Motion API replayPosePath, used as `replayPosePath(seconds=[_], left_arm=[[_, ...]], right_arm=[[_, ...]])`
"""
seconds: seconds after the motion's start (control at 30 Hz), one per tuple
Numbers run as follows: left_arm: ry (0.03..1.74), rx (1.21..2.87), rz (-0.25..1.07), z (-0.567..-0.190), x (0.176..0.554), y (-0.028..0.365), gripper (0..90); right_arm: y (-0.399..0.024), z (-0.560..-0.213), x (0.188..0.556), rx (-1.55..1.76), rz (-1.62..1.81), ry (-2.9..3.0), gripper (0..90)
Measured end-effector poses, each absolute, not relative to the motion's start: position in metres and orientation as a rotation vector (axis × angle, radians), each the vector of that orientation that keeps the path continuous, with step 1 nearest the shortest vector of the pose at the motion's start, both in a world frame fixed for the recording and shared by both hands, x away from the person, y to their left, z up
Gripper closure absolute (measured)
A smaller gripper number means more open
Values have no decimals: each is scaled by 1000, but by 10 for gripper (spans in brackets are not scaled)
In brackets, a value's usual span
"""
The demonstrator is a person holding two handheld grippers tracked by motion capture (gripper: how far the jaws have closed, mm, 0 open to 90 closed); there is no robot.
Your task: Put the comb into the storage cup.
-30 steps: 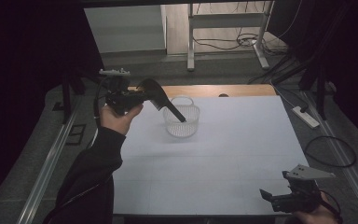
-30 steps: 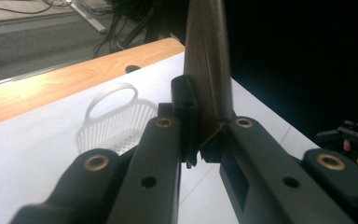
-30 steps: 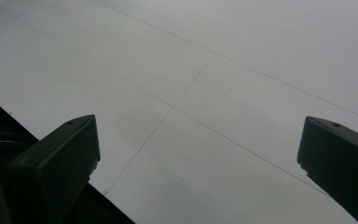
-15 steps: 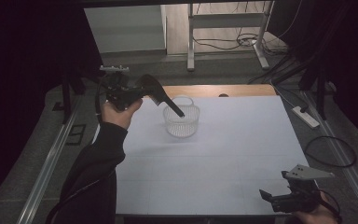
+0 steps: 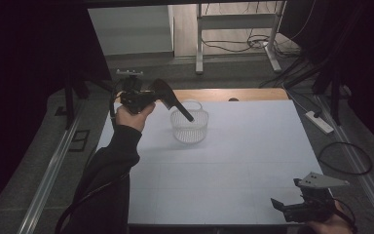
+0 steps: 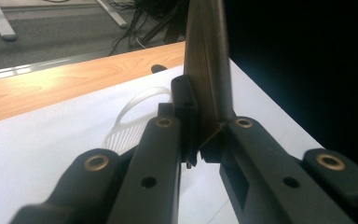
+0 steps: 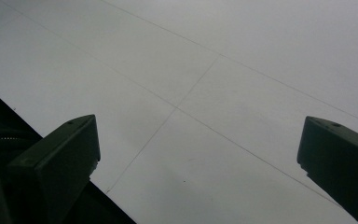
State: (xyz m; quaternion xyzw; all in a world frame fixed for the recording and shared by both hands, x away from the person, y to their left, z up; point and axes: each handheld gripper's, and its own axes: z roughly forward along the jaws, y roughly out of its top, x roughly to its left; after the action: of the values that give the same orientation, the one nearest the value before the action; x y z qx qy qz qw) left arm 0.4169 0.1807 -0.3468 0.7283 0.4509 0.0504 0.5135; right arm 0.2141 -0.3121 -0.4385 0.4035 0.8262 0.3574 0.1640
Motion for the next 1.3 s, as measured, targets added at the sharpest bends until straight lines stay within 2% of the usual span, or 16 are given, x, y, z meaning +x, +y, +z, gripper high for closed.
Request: replayPosePath(seconds=[1.3], left_arm=[[1122, 1781, 123, -393, 443, 153, 870]], right_arm=[[-312, -439, 214, 1145, 1019, 2367, 1]])
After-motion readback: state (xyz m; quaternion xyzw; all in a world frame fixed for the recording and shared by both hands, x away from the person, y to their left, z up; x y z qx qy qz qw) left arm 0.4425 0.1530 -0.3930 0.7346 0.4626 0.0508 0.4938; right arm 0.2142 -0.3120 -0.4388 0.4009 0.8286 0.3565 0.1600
